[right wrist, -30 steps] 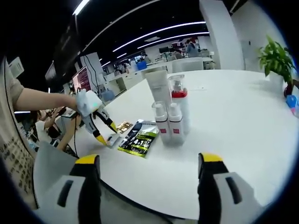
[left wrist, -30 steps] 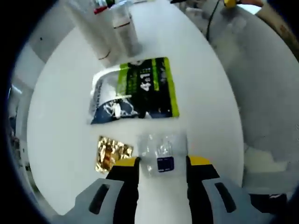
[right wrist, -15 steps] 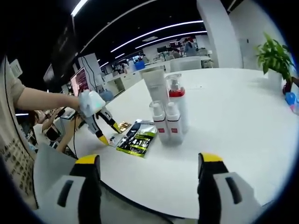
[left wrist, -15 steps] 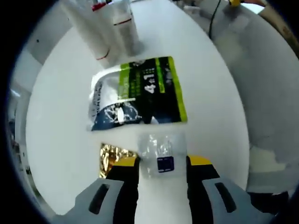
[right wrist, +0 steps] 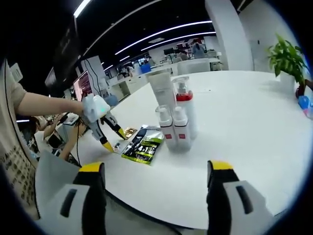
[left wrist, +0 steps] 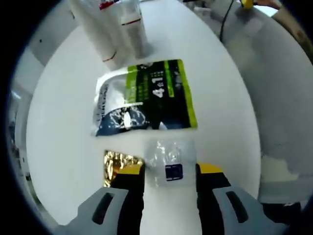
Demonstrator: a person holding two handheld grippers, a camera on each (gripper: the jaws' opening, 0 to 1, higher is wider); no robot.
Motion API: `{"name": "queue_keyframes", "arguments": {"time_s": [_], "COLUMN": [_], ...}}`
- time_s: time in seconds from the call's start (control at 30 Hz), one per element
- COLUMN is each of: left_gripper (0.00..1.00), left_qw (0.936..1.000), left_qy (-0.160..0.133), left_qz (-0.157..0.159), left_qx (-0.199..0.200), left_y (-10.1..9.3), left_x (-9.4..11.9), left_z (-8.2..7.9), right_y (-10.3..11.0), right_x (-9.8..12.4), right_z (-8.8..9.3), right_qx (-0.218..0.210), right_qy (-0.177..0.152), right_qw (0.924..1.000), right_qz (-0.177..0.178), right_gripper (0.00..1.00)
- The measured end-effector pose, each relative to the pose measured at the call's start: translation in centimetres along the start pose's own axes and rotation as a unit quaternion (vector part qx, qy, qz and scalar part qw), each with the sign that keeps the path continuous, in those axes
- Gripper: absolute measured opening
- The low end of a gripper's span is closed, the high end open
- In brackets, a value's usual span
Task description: Arrange the skincare products in the storage area until every visible bottle or jar stands upright without overlapping.
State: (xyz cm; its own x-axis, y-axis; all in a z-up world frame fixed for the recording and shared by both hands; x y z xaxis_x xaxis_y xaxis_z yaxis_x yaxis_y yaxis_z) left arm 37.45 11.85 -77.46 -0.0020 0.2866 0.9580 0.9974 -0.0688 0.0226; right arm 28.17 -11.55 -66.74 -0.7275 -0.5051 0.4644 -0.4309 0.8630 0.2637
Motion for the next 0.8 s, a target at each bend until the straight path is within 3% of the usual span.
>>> {"name": "queue_keyframes", "arguments": {"time_s": [0.27,0.47,0.63,0.8], "left_gripper": [0.42,0.44,0.48,0.53], "left_qw": [0.9999,0.9991,0.9953,0.983], "left_qy": [-0.003,-0.019,-0.048,-0.083], "left_qz": [-0.011,-0.024,-0.036,-0.055], "left_qx": [0.005,0.029,0.076,0.155], "left_y": [0.1,0.3,0.1,-0.3], "left_x": [0.3,1.2,2.0,2.6], "left_z": [0.0,0.0,-0.3,-0.4], "right_y": [0.0,0.1,0.2,0.3], "right_x": [0.0,0.1,0.1,0.1], "right_z": [0.0,-0.1,-0.2,-0.2], "right_qx": [0.002,0.006,0.009,0.012], "right_qy": [0.0,-0.003,-0.005,-0.008], "right_qw": [1.0,1.0,0.9999,0.9999], "right_qz": [0.0,0.0,-0.002,-0.003], "right_gripper": [0.86,0.86,0.86,0.86]}}
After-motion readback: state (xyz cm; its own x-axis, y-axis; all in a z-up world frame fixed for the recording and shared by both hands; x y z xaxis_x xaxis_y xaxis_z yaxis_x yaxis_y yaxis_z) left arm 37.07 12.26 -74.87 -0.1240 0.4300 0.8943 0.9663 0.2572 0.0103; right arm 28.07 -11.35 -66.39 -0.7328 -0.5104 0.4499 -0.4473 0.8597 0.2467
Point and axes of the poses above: the point that each gripper's makers call its tool centre point, and the gripper's own axes: x roughly backward along the fingers, y roughly to its left, z roughly out of its underside, the point moved 1 cm from there along x, roughly backward along the fingers
